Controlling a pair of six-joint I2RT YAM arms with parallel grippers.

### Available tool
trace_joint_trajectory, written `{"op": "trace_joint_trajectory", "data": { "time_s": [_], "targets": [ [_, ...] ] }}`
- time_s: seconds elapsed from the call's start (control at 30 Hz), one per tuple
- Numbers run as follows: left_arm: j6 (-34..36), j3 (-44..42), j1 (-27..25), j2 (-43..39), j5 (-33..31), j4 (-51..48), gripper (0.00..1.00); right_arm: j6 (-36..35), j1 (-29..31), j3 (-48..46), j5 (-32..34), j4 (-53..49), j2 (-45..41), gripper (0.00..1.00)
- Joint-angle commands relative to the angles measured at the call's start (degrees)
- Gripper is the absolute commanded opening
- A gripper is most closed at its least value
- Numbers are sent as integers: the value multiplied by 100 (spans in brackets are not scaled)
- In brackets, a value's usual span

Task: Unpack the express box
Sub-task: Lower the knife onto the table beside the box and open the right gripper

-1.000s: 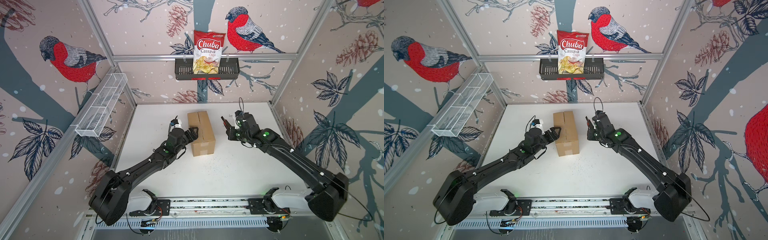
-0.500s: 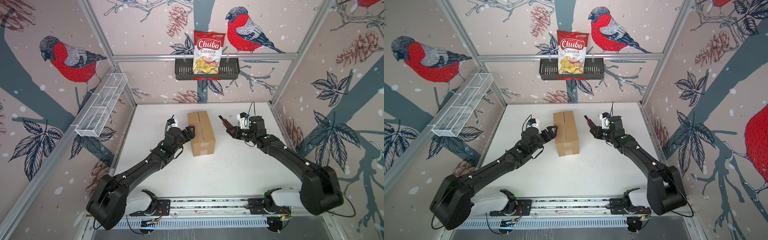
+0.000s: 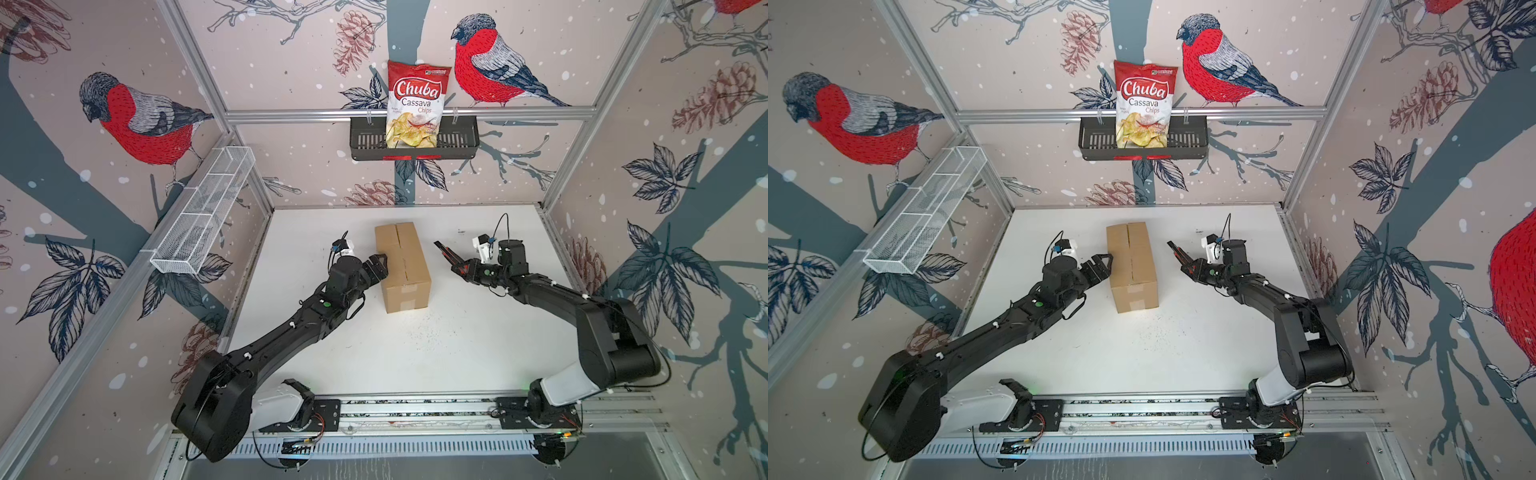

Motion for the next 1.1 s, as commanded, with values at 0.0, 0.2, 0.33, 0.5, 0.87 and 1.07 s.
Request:
{"op": "trace_joint_trajectory", "data": {
  "time_s": [0.0, 0.2, 0.33, 0.5, 0.87, 1.07],
  "targets": [
    [38, -26, 14, -43, -70, -49, 85, 192, -90, -55, -331, 661, 206, 3],
    [30, -22, 18, -43, -99, -93, 85, 662, -242, -162, -399, 1355, 602, 6],
    [30, -27, 15, -24, -108, -109, 85, 787, -266, -145, -440, 1576, 853, 8],
    [30, -39, 13, -23, -124, -113, 85, 978, -308, -156, -624, 1930, 1190, 9],
    [-22, -136, 13, -90, -141, -102, 85, 981, -348, -122, -469, 1781, 1567, 11],
    [-23, -170, 13, -144, -150, -113, 85, 1052, -374, -188, -272, 1815, 1646, 13]
  ]
}}
